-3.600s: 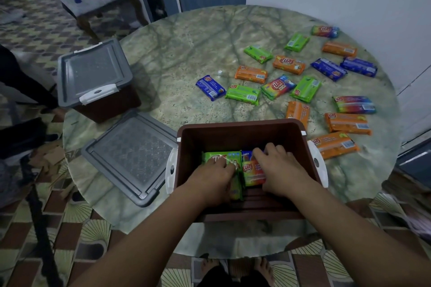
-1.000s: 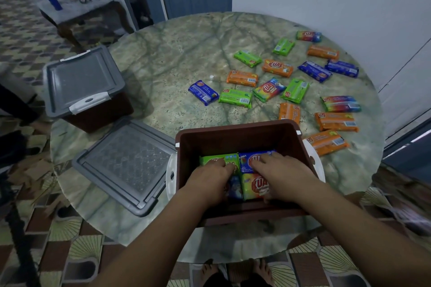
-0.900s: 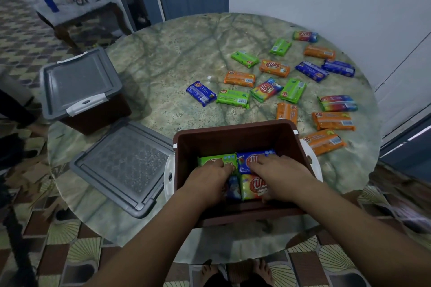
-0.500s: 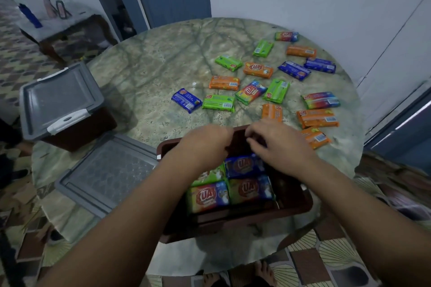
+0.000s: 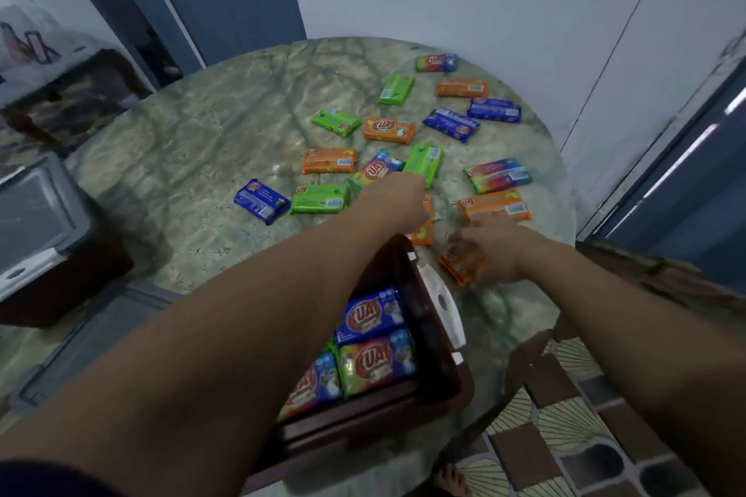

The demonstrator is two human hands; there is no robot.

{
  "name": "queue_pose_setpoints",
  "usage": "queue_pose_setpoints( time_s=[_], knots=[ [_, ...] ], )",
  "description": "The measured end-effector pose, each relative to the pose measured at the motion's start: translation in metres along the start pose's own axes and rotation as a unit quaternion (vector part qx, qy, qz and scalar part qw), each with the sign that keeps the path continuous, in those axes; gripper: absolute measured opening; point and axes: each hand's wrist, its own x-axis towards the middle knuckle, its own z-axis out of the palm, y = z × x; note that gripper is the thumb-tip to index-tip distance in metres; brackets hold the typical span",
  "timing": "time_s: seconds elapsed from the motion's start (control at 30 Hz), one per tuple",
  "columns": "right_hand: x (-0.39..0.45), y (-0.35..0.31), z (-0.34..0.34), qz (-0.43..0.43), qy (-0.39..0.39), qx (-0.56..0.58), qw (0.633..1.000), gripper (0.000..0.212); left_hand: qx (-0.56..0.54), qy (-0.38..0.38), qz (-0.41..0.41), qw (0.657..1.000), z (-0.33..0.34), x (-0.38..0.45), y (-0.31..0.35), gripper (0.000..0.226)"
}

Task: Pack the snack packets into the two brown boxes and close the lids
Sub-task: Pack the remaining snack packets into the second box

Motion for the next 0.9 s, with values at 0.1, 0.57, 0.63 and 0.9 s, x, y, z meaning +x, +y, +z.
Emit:
queue_pose_setpoints(
  time_s=[0.1,0.57,0.63,0.9],
  knots=[
    [0.003,0.006,0.009,-0.007,0.041,-0.013,0.999,0.067,0.037,-0.028,-0.017,0.999,0.01,0.023,0.01,0.017],
    [0.024,0.004,0.008,0.03,0.081,0.005,0.996,0.064,0.04,-0.083,-0.104,0.99,0.048,0.058,0.02,0.057],
    [0.025,0.004,0.009,0.03,0.082,0.0,0.996,0.061,0.029,-0.081,-0.113,0.99,0.052,0.06,0.021,0.061],
    [0.024,0.007,0.01,0.003,0.097,-0.064,0.993,0.066,-0.063,-0.074,-0.117,0.988,0.04,0.065,0.01,0.06]
  ],
)
